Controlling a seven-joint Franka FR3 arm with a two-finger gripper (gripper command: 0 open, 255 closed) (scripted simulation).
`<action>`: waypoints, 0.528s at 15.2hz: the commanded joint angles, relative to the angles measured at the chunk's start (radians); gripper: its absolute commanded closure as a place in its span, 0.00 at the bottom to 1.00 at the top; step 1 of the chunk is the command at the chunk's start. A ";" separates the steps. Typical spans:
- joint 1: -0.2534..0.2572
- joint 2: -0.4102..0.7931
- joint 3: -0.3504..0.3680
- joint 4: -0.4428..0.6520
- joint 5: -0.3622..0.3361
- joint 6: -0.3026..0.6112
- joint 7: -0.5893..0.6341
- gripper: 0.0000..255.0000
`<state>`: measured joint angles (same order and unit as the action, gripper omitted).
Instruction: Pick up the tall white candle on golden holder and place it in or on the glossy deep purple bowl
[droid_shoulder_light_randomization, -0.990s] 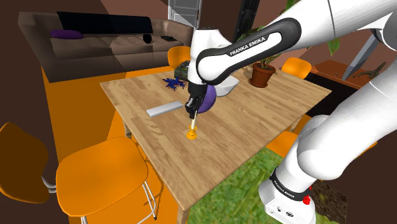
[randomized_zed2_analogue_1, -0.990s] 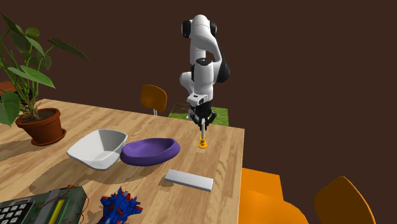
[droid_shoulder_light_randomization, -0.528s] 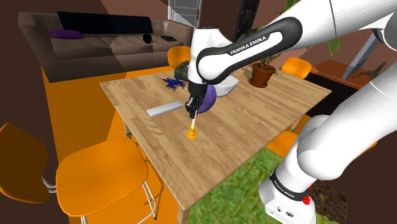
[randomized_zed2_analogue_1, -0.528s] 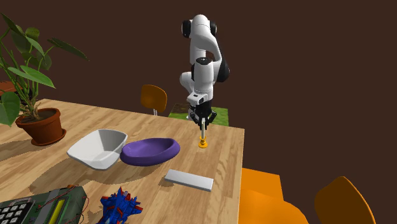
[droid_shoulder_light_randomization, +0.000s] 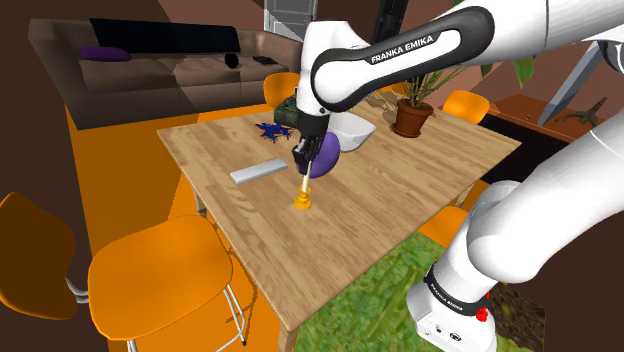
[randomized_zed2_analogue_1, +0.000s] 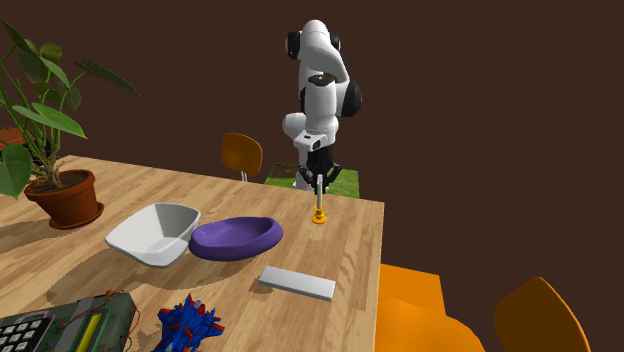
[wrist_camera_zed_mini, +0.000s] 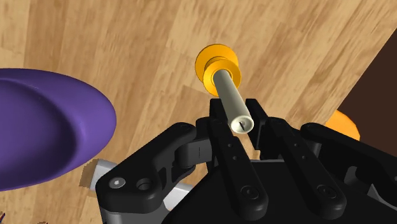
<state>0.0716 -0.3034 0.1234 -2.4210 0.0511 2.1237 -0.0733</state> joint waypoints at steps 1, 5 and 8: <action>0.000 -0.011 -0.002 0.017 0.000 -0.029 -0.001 1.00; 0.000 -0.031 -0.004 0.055 0.000 -0.086 -0.001 1.00; -0.001 -0.042 -0.005 0.085 0.000 -0.128 -0.002 1.00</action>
<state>0.0717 -0.3444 0.1194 -2.3490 0.0521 2.0107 -0.0736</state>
